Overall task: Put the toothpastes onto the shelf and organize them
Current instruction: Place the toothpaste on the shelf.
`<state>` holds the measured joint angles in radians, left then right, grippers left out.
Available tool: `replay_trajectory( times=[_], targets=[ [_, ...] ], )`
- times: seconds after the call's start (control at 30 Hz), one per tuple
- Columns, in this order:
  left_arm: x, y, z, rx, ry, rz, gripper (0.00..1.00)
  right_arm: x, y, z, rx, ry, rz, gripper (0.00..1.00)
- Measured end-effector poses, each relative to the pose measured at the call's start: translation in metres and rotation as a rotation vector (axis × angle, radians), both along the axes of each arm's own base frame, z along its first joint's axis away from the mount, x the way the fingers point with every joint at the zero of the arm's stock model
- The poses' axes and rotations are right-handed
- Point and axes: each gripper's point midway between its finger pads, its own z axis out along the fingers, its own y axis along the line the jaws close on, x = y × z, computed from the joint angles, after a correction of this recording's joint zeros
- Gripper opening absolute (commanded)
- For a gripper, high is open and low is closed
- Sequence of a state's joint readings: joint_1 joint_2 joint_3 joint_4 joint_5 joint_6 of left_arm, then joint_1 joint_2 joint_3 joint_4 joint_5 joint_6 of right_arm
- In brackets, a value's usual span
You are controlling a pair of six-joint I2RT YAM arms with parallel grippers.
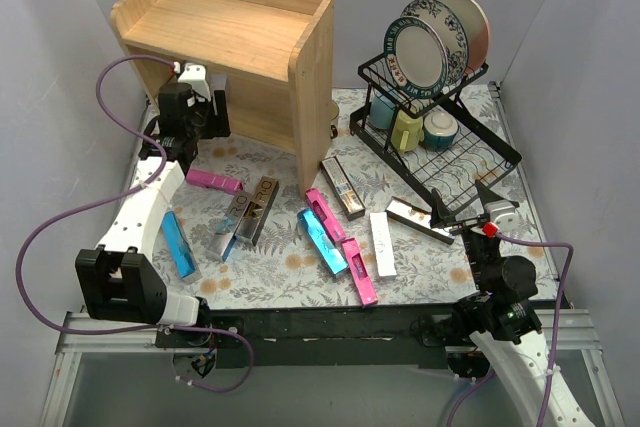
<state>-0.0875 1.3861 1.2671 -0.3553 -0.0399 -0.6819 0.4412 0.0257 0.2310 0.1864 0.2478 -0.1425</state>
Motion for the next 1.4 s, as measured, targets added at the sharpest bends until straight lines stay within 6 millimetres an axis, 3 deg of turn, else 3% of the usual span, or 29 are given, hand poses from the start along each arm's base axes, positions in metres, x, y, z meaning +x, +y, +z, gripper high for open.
replay_trajectory(
  times=[0.17, 0.33, 0.57, 0.63, 0.7, 0.9, 1.0, 1.4],
  targets=[
    [0.000, 0.001, 0.000, -0.025, -0.002, 0.025, 0.97, 0.000, 0.000, 0.000, 0.000, 0.000, 0.000, 0.99],
    [-0.010, 0.005, 0.007, -0.140, -0.012, 0.130, 0.98, 0.000, 0.000, 0.001, 0.001, -0.002, 0.000, 0.99],
    [-0.050, 0.007, 0.064, -0.515, -0.194, 0.310, 0.98, -0.001, 0.000, 0.002, 0.003, -0.007, 0.000, 0.99],
    [-0.058, 0.005, 0.069, -0.639, -0.225, 0.346, 0.98, -0.001, 0.000, 0.002, 0.003, -0.007, 0.000, 0.99],
    [-0.061, 0.002, 0.063, -0.753, -0.234, 0.382, 0.98, -0.001, 0.000, 0.002, 0.004, -0.007, 0.000, 0.99],
    [-0.054, -0.004, 0.012, -0.980, -0.166, 0.493, 0.98, -0.002, -0.002, 0.003, 0.008, -0.012, -0.003, 0.99],
    [-0.050, -0.006, -0.001, -1.058, -0.172, 0.508, 0.98, -0.002, -0.002, 0.003, 0.007, -0.012, -0.004, 0.99],
    [-0.027, -0.010, 0.017, -1.222, -0.273, 0.439, 0.82, -0.002, -0.002, 0.003, 0.008, -0.011, -0.008, 0.98]
  ],
)
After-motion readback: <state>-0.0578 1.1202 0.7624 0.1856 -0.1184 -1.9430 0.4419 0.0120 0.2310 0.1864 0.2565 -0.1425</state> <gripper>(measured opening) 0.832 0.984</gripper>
